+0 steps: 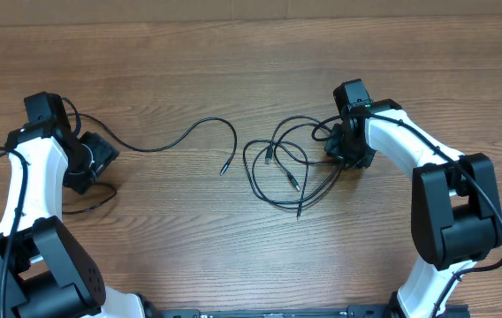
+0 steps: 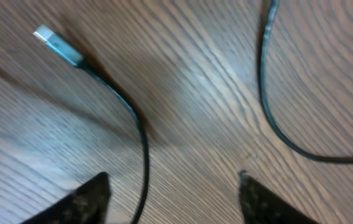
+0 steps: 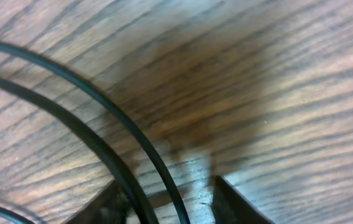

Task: Untangle cables

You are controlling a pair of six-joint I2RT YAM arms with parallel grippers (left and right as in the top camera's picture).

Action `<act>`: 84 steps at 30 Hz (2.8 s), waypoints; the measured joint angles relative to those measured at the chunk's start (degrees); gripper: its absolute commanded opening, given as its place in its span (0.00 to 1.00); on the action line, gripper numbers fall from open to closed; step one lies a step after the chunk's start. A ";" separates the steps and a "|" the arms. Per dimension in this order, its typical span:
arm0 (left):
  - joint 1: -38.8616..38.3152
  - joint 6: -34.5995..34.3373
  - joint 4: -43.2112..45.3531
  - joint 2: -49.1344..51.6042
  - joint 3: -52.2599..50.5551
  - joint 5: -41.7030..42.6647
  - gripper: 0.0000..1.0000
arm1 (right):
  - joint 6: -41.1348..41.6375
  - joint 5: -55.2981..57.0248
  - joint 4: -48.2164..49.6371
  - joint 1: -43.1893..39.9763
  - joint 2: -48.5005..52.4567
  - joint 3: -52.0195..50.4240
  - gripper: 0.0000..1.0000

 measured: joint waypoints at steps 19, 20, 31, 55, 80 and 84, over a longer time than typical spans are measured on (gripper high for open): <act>-1.46 -0.81 7.21 0.02 -10.47 -2.10 0.31 | -0.09 -0.20 0.09 0.00 0.00 0.00 1.00; -1.46 -0.81 7.45 0.02 -10.69 -2.10 0.30 | -0.09 -0.20 0.04 0.00 0.00 0.00 1.00; -1.46 -0.81 12.37 0.02 -15.87 -2.12 0.11 | -0.11 -0.17 0.02 0.00 0.00 0.00 1.00; -1.46 -0.87 45.75 0.02 -16.48 -0.39 0.27 | -0.09 -0.20 0.26 0.00 0.00 0.00 1.00; -8.13 13.25 16.90 0.07 0.83 20.61 0.04 | -0.07 -0.20 0.22 0.00 0.00 0.00 1.00; -14.49 15.91 10.97 0.11 5.16 16.31 0.04 | -0.09 -0.17 0.22 0.00 0.00 0.00 1.00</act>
